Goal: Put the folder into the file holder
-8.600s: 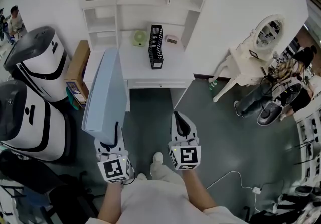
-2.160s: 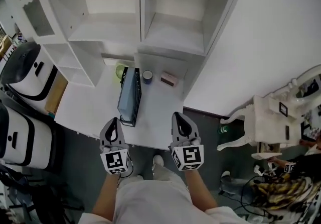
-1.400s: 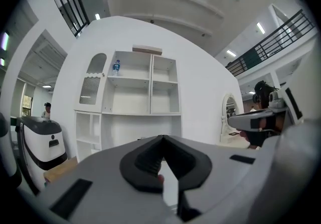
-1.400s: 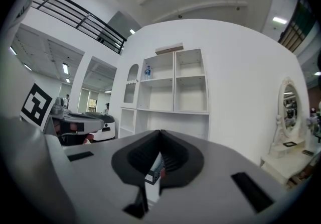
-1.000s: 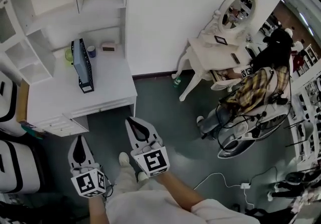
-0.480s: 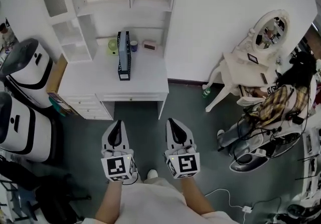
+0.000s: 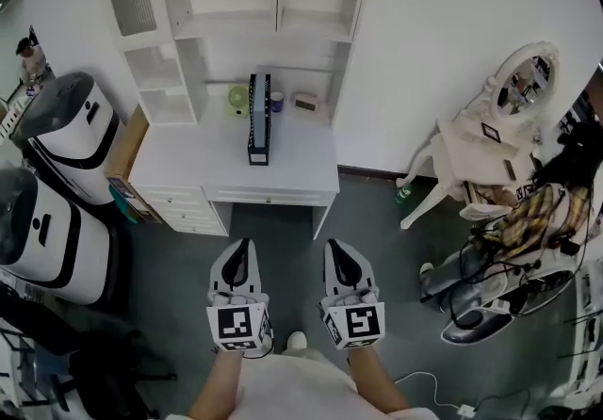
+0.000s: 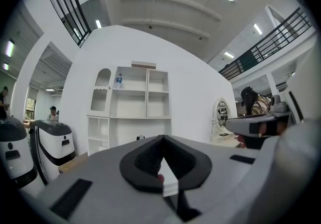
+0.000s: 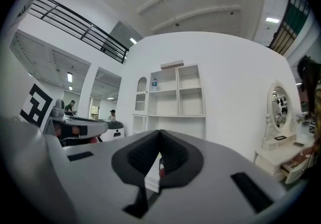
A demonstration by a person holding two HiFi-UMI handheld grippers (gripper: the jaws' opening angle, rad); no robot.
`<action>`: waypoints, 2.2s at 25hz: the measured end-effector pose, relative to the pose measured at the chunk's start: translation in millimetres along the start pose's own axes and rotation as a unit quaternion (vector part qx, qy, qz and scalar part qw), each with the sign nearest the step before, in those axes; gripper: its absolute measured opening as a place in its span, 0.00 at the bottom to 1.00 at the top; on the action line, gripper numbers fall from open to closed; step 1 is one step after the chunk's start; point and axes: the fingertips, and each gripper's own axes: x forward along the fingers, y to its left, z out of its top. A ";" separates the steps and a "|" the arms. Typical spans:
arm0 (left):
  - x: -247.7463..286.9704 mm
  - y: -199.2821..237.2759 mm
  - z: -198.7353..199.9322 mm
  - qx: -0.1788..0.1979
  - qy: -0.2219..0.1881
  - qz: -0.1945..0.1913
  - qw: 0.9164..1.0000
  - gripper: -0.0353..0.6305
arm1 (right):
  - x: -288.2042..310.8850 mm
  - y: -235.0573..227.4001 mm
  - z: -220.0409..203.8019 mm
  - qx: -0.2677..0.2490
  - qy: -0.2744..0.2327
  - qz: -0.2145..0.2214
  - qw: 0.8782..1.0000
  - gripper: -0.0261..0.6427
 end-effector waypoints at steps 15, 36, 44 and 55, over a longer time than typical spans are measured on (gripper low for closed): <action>22.1 22.3 11.3 0.000 -0.007 -0.031 0.999 0.04 | 37.3 2.0 12.2 -0.013 -0.013 -0.028 0.999 0.03; 17.0 38.6 9.6 -0.009 -0.006 -0.041 0.999 0.04 | 40.1 27.4 24.2 -0.022 -0.022 -0.035 0.999 0.03; 9.9 41.1 19.7 -0.012 -0.016 -0.036 0.999 0.04 | 32.7 42.2 49.6 -0.059 -0.043 -0.027 0.997 0.03; 1.4 35.7 21.8 -0.014 -0.017 -0.039 0.999 0.04 | 28.8 46.1 49.1 -0.051 -0.026 -0.001 0.998 0.01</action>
